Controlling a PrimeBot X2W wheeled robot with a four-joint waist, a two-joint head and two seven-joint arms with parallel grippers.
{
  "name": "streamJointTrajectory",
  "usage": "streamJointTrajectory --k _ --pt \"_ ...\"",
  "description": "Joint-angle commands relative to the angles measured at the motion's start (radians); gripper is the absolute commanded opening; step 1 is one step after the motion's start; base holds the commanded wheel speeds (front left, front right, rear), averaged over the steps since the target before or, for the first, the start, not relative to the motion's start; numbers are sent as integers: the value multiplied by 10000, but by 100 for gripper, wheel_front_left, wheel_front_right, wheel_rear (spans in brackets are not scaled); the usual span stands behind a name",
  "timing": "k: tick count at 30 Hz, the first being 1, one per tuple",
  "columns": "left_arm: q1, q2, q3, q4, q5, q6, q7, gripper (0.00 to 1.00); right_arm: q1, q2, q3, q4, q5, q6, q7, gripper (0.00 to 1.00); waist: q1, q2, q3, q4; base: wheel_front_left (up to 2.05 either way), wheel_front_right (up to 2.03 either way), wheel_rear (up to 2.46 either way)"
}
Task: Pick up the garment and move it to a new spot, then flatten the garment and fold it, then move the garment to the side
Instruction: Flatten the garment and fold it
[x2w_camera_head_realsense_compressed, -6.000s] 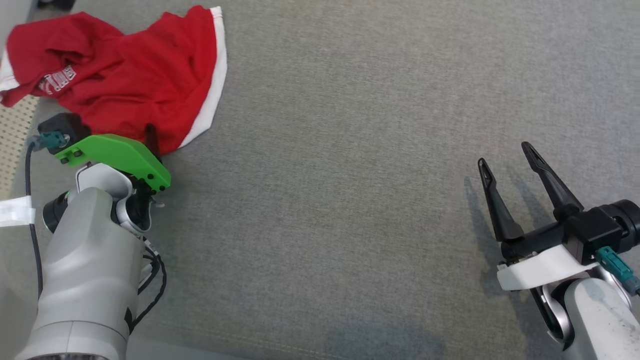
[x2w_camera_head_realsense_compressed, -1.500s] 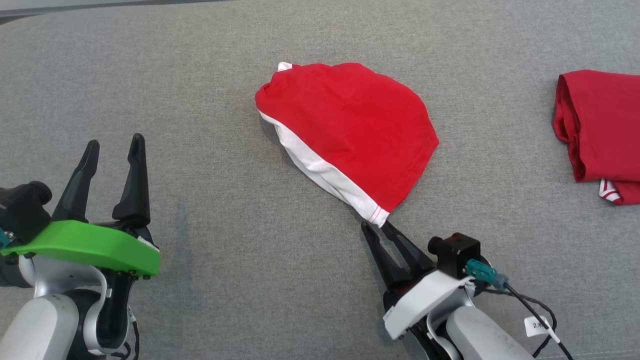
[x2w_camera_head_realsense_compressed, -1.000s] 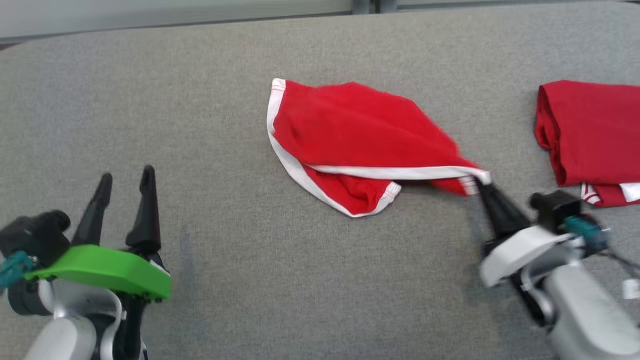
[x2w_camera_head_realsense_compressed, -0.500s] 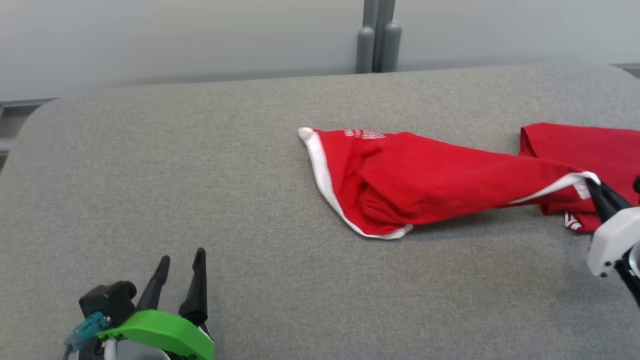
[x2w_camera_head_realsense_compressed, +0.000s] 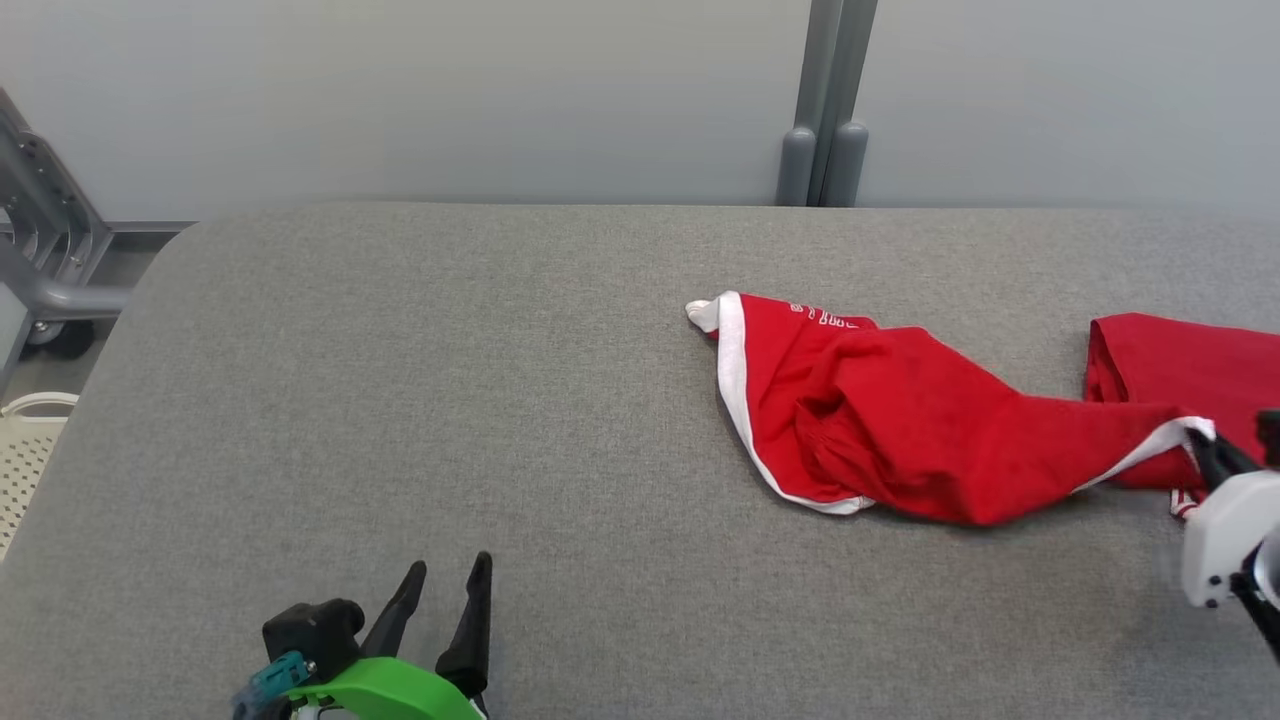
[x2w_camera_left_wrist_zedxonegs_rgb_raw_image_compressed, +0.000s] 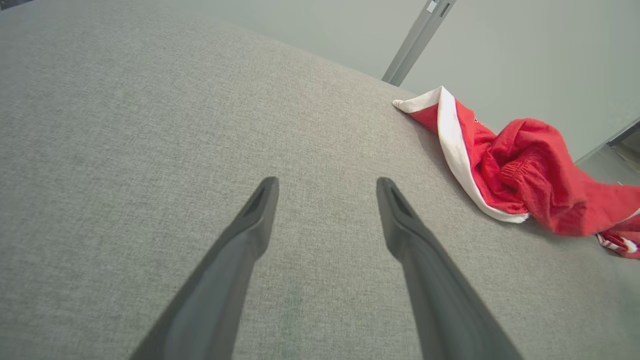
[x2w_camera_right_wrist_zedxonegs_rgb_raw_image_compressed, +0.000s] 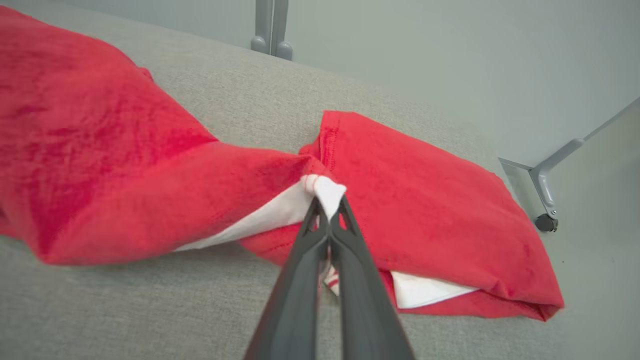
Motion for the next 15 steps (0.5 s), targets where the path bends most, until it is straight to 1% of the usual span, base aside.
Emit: streamJointTrajectory --k 1,5,8,11,12,13,14,15 --pt "-293 -106 -111 191 104 -143 14 100 -287 307 318 -48 171 -5 -235 0 0 -1 -55 69 0 0 0" --pt "-529 -294 -274 531 110 -262 59 100 -910 538 1138 -657 509 -7 -408 0 0 -1 -95 39 0 0 0" --pt "-715 -397 -417 757 180 -353 88 100 -1448 441 1839 -1282 679 -7 -218 0 0 -1 -155 157 0 0 0" --pt "-810 -625 -527 943 105 -467 9 100 -2091 351 2608 -2123 1061 -5 102 0 0 -1 -243 351 0 0 0" --pt "-810 -625 -527 943 105 -467 9 100 -2091 351 2608 -2123 1061 -5 102 0 0 -1 -243 351 0 0 0" --pt "-851 -694 -572 1010 75 -512 -16 100 -2339 283 2864 -2431 1227 -7 280 0 0 -1 -277 434 0 0 0" --pt "-939 -855 -669 1155 66 -581 -44 100 -2884 141 3377 -3069 1630 -7 699 0 0 -1 -337 659 0 0 0" --pt "-964 -951 -708 1219 52 -607 -78 100 -3168 139 3598 -3389 1869 -7 950 0 0 -1 -368 778 0 0 0"
